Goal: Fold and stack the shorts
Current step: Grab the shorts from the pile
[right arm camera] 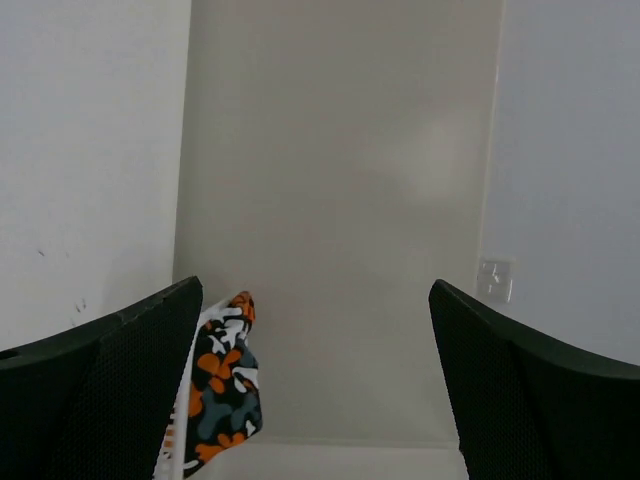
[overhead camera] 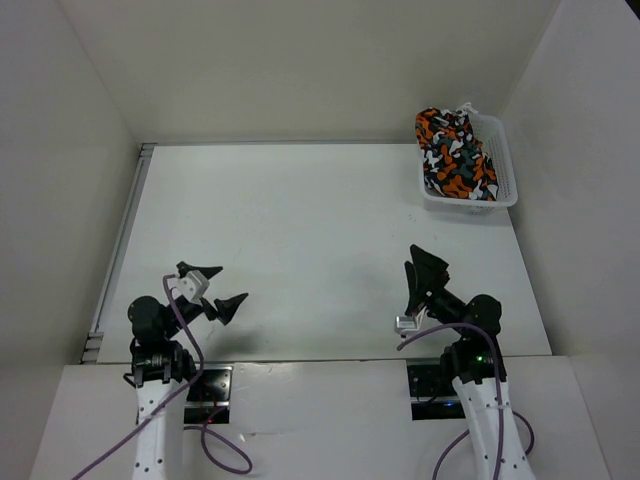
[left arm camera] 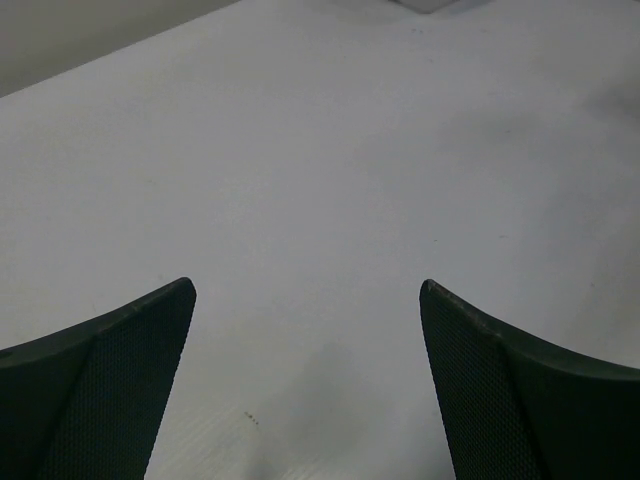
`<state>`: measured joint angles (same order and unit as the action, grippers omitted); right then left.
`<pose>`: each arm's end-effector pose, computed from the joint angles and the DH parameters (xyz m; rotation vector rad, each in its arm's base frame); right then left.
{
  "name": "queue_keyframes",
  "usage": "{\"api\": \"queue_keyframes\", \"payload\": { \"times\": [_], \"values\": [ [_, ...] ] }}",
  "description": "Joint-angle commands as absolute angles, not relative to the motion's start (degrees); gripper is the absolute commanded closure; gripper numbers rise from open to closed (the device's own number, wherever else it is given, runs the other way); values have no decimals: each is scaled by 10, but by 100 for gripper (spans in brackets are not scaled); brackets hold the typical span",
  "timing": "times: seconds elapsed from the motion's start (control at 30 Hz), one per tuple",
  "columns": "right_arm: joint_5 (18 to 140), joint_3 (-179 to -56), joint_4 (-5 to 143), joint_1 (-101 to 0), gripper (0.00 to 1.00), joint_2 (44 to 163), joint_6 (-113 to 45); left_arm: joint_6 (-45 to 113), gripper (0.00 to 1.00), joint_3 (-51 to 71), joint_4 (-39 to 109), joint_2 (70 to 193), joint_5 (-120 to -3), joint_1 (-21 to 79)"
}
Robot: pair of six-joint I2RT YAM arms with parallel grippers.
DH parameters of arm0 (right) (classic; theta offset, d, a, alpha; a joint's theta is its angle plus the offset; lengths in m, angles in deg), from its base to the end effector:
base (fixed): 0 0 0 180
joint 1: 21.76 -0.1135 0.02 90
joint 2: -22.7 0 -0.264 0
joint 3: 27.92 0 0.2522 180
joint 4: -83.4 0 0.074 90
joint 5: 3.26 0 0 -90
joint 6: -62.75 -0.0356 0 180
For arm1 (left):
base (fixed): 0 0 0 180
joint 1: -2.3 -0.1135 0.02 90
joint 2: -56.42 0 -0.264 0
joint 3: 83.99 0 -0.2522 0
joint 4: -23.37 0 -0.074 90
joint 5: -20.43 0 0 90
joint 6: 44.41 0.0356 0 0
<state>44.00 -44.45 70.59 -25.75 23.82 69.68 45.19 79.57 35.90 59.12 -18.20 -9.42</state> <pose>0.0973 0.0310 0.1902 -1.5105 0.4697 -0.7161 0.1011 -0.0074 0.1879 0.5439 1.4863 -0.5368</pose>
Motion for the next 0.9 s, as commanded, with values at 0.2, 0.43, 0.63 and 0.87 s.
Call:
{"api": "queue_keyframes", "payload": {
  "times": [0.2,0.43,0.63,0.87],
  "values": [
    [677,-907,789,-321,2,843,353,456,1,257,217,1223,-464,55],
    [781,-1315,567,-195,0,1246,-145,456,1,19,537,1524,-417,63],
    [878,-1482,520,-146,0,1414,-259,456,1,20,551,1577,-289,90],
    [862,-1477,520,-139,18,1467,-240,456,1,14,576,1588,-277,113]
  ]
}}
